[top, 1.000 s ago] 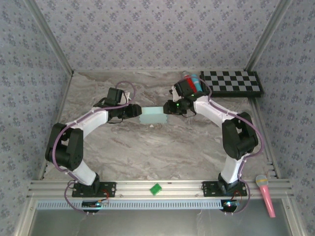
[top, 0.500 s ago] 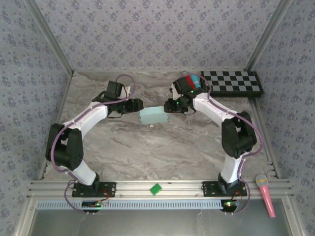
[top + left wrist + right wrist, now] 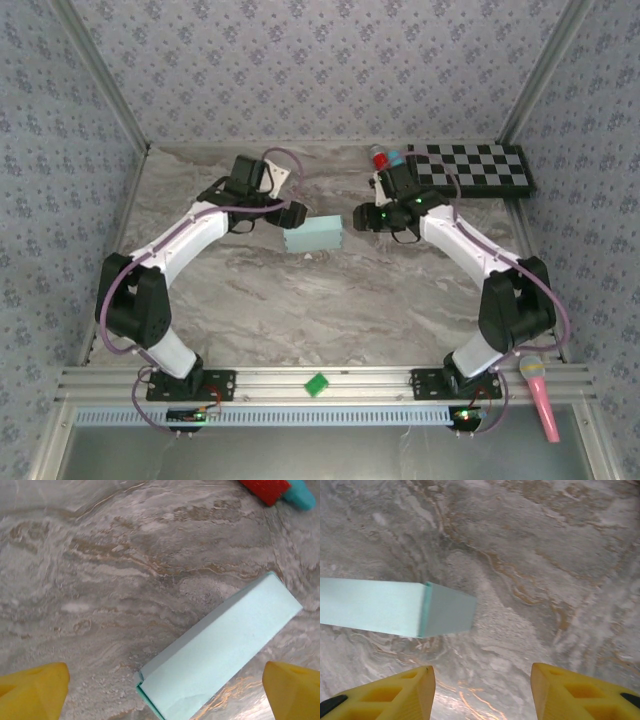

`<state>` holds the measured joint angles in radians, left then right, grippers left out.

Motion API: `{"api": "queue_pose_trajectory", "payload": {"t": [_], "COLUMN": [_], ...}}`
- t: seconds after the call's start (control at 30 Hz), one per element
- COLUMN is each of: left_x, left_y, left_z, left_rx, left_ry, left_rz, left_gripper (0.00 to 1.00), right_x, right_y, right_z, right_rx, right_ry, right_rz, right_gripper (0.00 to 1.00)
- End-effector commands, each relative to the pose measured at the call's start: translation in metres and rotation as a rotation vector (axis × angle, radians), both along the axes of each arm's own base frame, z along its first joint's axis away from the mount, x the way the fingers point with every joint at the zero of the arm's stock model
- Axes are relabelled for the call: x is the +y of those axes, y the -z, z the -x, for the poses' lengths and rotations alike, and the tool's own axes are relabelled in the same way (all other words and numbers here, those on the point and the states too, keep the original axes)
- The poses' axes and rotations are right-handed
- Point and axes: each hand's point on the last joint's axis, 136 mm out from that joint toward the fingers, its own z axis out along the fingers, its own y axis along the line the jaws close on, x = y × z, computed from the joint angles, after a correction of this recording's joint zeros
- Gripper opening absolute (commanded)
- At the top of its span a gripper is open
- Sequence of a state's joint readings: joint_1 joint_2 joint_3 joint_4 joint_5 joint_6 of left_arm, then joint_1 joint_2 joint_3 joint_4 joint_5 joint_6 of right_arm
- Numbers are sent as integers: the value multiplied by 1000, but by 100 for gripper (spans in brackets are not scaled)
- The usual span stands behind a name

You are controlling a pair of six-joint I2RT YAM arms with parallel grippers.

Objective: Fold the paper box

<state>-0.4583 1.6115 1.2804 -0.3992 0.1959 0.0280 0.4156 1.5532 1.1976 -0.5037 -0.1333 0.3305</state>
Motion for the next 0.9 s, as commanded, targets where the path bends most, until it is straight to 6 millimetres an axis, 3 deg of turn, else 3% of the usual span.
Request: {"api": "queue_pose_trajectory", "payload": {"t": [0.0,0.2,0.37,0.87], "left_x": [-9,-39,-52,-63], "left_y": [-18,1,19,62], "left_z": [-4,25,33,15], "left_rx": [-149,-131,-179,-117], "left_ry": [196,569,753,806], "left_rz": [-92,-108,-174,-321], "left_gripper": [99,99,98,81], "right_x": [-24,-52,-62,-69], "right_y": [9,21,28,30], "right_z": [10,24,29,30], "right_rx": [2,22,26,34], "right_ry": [32,91,122,148], "right_rz": [45,53,44,39], "right_gripper": [55,55,55,55]}}
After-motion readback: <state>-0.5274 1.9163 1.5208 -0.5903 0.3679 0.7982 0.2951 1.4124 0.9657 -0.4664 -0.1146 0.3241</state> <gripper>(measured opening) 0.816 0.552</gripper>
